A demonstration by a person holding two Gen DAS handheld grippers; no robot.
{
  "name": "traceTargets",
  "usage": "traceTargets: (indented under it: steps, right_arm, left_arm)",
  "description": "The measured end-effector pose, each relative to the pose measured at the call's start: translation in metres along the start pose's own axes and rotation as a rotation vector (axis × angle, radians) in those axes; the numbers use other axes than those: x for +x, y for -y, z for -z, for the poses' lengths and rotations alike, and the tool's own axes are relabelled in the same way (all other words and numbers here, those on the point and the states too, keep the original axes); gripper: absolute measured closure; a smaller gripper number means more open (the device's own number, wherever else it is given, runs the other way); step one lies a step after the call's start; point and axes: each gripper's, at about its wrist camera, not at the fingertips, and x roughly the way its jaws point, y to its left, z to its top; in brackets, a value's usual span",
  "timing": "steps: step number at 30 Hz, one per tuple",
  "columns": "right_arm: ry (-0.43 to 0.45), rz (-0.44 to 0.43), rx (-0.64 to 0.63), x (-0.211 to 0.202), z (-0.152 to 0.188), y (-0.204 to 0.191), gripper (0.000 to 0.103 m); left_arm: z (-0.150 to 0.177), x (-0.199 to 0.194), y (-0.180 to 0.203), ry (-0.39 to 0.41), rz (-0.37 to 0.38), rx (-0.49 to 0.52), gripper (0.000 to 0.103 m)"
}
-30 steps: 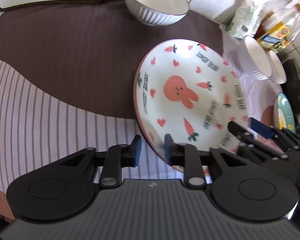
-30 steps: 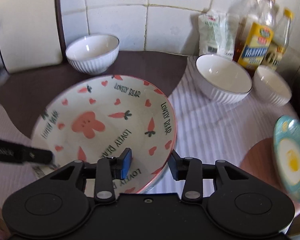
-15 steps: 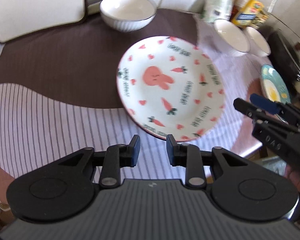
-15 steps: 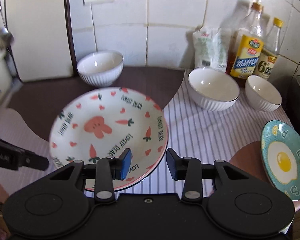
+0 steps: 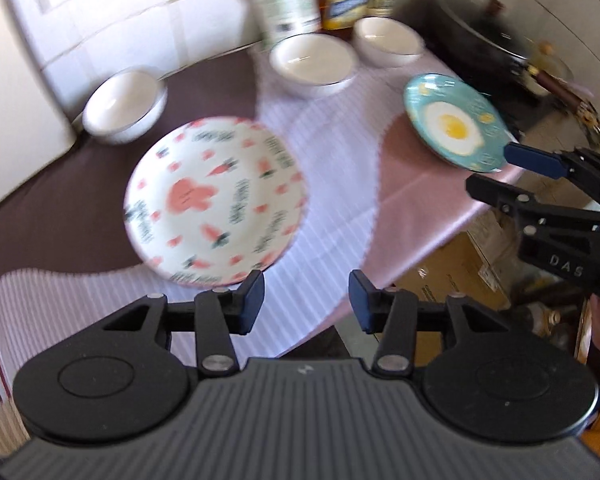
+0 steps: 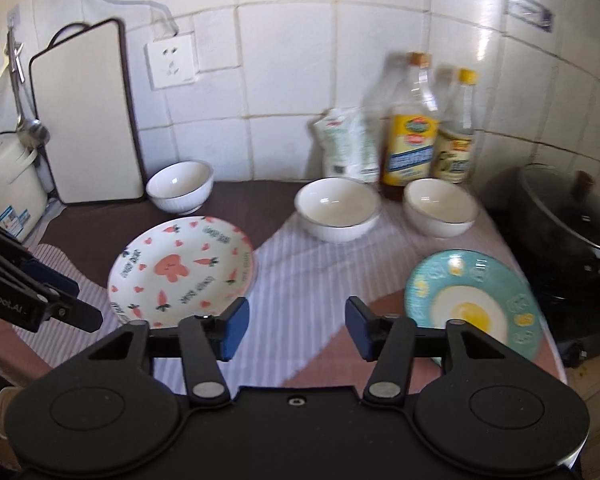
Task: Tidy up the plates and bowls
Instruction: 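Move both grippers to the teal fried-egg plate, then close both grippers on the egg plate rim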
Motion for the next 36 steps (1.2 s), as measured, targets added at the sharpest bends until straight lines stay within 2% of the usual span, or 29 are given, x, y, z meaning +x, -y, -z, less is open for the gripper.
traceTargets:
  steps: [6,12,14,15,20,22,27,33,36]
  right_arm:
    - [0.078,0.025,-0.023,-0.031,0.019,0.035,0.033]
    - [0.113,0.071,-0.008,-0.039,0.034,0.073,0.028]
    - [0.124,0.095,0.035,-0.035,0.041,0.085,0.025]
    - [0.132,0.115,0.06,-0.033,0.046,0.09,0.018]
    - [0.146,0.187,0.151,-0.011,0.068,0.11,0.014]
    - [0.149,0.195,0.171,0.001,0.077,0.118,0.008]
    - [0.126,0.252,0.146,0.035,0.1,0.135,0.005]
    - [0.102,0.238,0.185,0.069,0.121,0.153,0.005]
    - [0.093,0.245,0.163,0.084,0.129,0.152,0.004]
  left_arm:
    - [-0.023,0.001,0.048,0.038,0.033,0.059,0.053]
    - [-0.044,0.016,0.075,0.069,0.082,0.058,0.048]
    - [-0.049,0.021,0.081,0.079,0.099,0.058,0.046]
    - [-0.052,0.024,0.084,0.083,0.104,0.057,0.045]
    - [-0.068,0.049,0.098,0.11,0.15,0.046,0.042]
    - [-0.073,0.064,0.1,0.128,0.166,0.019,0.041]
    - [-0.087,0.105,0.108,0.164,0.18,-0.022,0.039]
    - [-0.105,0.156,0.125,0.218,0.185,-0.008,0.039]
    - [-0.112,0.178,0.13,0.216,0.188,-0.003,0.038]
